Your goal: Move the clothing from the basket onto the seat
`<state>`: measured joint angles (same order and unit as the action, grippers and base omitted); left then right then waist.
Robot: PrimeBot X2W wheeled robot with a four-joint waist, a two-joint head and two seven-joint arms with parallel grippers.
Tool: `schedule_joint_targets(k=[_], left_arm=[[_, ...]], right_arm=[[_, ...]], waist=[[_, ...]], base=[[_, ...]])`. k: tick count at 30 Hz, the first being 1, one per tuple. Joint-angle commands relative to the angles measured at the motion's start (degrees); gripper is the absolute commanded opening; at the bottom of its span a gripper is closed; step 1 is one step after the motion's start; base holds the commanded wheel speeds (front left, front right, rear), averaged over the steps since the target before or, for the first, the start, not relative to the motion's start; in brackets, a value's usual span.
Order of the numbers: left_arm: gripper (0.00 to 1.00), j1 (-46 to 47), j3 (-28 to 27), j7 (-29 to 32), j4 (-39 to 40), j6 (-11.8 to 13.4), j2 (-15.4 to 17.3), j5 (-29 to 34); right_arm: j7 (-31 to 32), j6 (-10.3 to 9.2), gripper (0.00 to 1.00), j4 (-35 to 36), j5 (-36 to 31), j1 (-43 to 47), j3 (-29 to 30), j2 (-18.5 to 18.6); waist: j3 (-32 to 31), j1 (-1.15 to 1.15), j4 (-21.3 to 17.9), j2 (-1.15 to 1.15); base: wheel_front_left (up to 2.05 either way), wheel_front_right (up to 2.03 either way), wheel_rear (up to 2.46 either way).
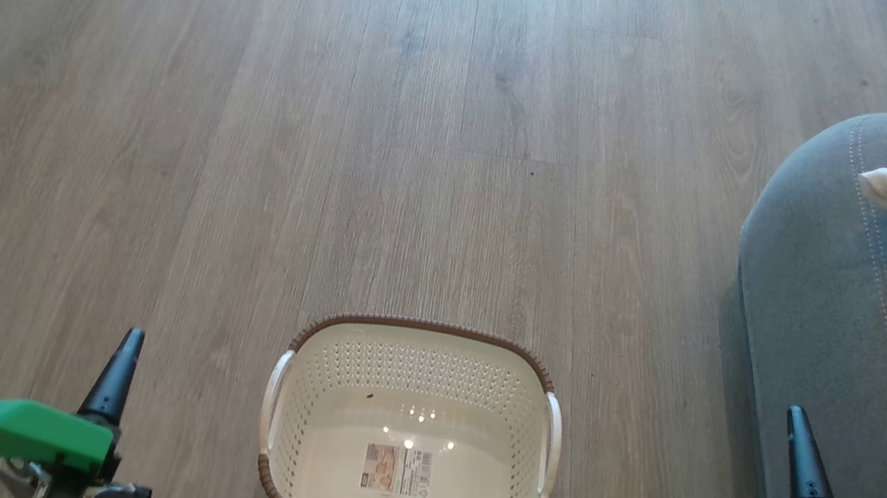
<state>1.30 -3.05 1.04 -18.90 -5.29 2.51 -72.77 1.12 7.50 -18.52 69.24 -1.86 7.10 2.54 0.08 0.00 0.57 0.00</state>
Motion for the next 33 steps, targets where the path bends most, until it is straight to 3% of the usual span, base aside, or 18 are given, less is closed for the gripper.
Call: schedule_joint_targets(k=[1, 33], left_arm=[[0.00, 3.4, -1.8, 0.6, 2.3, -0.6, 0.4, -1.7], [0.00, 4.9, -3.5, 5.5, 4.8, -2.2, 0.4, -19.4]], right_arm=[[0.6, 0.00, 0.00, 2.4, 2.1, -3.4, -0.7, 0.3], [5.4, -0.01, 0.00, 4.5, 22.9, -4.3, -0.6, 0.3]], waist=[[0.0, 0.00, 0.0, 0.00], [0.1, 0.00, -0.6, 0.00]], base=[[0.00, 0.00, 0.00], [0.00, 0.00, 0.00]])
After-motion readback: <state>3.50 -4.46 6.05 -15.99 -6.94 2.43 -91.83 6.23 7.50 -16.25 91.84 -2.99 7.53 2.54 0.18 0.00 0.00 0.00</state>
